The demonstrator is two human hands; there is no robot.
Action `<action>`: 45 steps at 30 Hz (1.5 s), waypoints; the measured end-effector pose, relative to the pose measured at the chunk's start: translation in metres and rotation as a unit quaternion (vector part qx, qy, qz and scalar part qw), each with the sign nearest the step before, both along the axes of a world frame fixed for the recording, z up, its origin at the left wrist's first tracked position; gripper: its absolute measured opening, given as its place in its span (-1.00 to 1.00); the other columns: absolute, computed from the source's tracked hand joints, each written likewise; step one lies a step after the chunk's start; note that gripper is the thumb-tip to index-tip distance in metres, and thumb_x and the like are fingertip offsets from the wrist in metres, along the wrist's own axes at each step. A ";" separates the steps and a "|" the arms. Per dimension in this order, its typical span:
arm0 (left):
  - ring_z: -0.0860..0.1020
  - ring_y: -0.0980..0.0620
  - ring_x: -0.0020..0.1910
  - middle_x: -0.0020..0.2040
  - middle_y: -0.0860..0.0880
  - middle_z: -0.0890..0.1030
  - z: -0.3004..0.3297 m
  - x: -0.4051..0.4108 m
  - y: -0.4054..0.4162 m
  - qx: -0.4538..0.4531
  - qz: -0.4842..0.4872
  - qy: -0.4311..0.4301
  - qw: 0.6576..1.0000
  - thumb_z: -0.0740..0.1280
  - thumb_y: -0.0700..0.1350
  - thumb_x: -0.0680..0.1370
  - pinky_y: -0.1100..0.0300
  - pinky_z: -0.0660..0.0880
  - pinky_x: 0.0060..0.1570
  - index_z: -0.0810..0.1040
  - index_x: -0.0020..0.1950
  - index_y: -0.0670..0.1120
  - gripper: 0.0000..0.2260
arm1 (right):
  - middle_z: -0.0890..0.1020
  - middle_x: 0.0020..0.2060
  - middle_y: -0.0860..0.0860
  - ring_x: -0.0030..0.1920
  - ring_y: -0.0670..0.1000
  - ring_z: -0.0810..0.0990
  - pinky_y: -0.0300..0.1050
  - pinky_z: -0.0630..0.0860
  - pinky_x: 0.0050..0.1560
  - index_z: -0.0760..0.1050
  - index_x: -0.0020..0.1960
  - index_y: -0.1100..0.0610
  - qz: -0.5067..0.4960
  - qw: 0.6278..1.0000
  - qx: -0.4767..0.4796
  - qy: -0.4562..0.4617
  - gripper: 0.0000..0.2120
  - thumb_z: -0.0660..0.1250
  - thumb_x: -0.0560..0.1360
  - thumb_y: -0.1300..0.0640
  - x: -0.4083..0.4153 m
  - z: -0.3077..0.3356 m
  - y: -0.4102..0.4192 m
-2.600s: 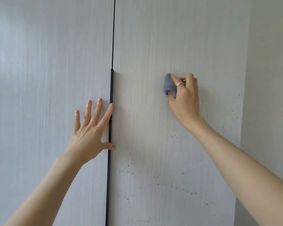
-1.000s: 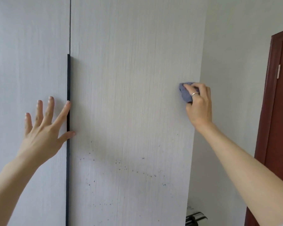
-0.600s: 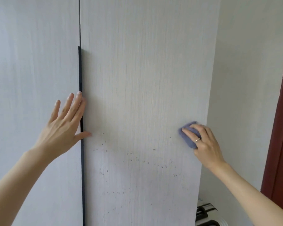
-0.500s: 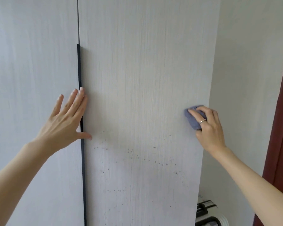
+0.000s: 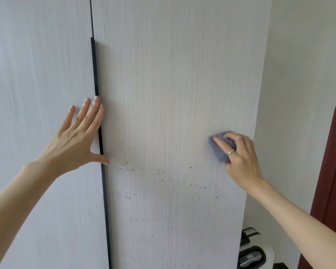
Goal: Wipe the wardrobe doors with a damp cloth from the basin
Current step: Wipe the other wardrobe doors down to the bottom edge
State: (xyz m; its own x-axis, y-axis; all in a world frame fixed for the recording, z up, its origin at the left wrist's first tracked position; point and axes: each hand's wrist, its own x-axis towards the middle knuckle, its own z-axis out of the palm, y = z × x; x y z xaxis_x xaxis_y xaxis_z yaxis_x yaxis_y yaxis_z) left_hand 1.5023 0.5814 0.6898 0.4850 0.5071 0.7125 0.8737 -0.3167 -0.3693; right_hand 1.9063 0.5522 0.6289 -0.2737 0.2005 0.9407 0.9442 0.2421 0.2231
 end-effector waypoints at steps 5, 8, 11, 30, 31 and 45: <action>-0.22 -0.04 0.52 0.55 -0.04 -0.21 -0.004 0.002 0.005 -0.019 -0.017 -0.033 0.999 0.51 0.22 0.14 0.10 -0.35 0.45 -0.23 0.53 -0.14 0.25 | 0.39 0.01 0.12 -0.04 0.16 0.40 0.01 0.52 -0.13 0.60 0.12 0.26 0.035 0.988 -0.021 -0.152 -0.63 0.33 0.34 0.44 -0.026 -0.044 0.003; -0.25 -0.05 0.52 0.54 0.00 -0.25 -0.006 0.002 0.004 -0.022 -0.020 -0.038 0.999 0.51 0.22 0.16 0.12 -0.38 0.44 -0.27 0.52 -0.12 0.24 | 0.49 -0.01 0.12 -0.09 0.12 0.44 -0.09 0.55 -0.17 0.63 0.08 0.19 0.052 0.950 -0.057 -0.301 -0.72 0.20 0.49 0.34 -0.034 -0.065 -0.005; -0.26 -0.05 0.51 0.54 0.01 -0.26 -0.007 0.001 0.004 -0.021 -0.022 -0.044 0.999 0.51 0.22 0.16 0.11 -0.39 0.43 -0.28 0.52 -0.12 0.24 | 0.55 -0.05 0.16 -0.13 0.16 0.52 -0.04 0.52 -0.20 0.61 0.10 0.28 0.056 0.975 -0.048 -0.209 -0.56 0.48 0.22 0.43 -0.036 -0.036 0.001; -0.34 -0.01 0.48 0.50 0.03 -0.34 -0.012 0.004 -0.001 -0.032 -0.035 -0.045 0.998 0.51 0.16 0.26 -0.05 -0.24 0.46 -0.30 0.49 -0.09 0.16 | 0.52 -0.05 0.22 -0.17 0.23 0.55 -0.04 0.51 -0.34 0.52 0.19 0.36 0.088 0.996 -0.021 -0.007 -0.50 0.42 0.25 0.45 -0.160 0.017 0.013; -0.33 -0.02 0.48 0.50 0.02 -0.33 -0.012 0.005 -0.001 -0.030 -0.035 -0.041 0.998 0.51 0.16 0.27 -0.05 -0.24 0.46 -0.30 0.49 -0.10 0.15 | 0.54 -0.05 0.19 -0.20 0.20 0.56 -0.06 0.51 -0.30 0.55 0.16 0.34 0.091 0.992 -0.024 -0.087 -0.57 0.40 0.28 0.41 -0.165 0.002 0.011; -0.05 -0.20 0.50 0.52 -0.14 -0.06 -0.028 -0.004 -0.012 0.022 -0.014 -0.003 1.000 0.47 0.16 0.34 -0.16 0.02 0.45 -0.07 0.50 -0.20 0.00 | 0.61 -0.10 0.22 -0.15 0.23 0.59 -0.04 0.52 -0.20 0.60 0.06 0.31 0.086 0.993 0.037 -0.071 -0.72 0.24 0.40 0.34 -0.220 0.048 0.018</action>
State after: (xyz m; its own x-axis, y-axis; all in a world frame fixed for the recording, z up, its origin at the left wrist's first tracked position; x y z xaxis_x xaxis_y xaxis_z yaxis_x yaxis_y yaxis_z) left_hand 1.4981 0.5696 0.6619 0.4931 0.4615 0.7374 0.8676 -0.3237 -0.3776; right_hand 1.6867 0.5702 0.6765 -0.4291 0.0717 0.9004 0.8480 0.3752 0.3742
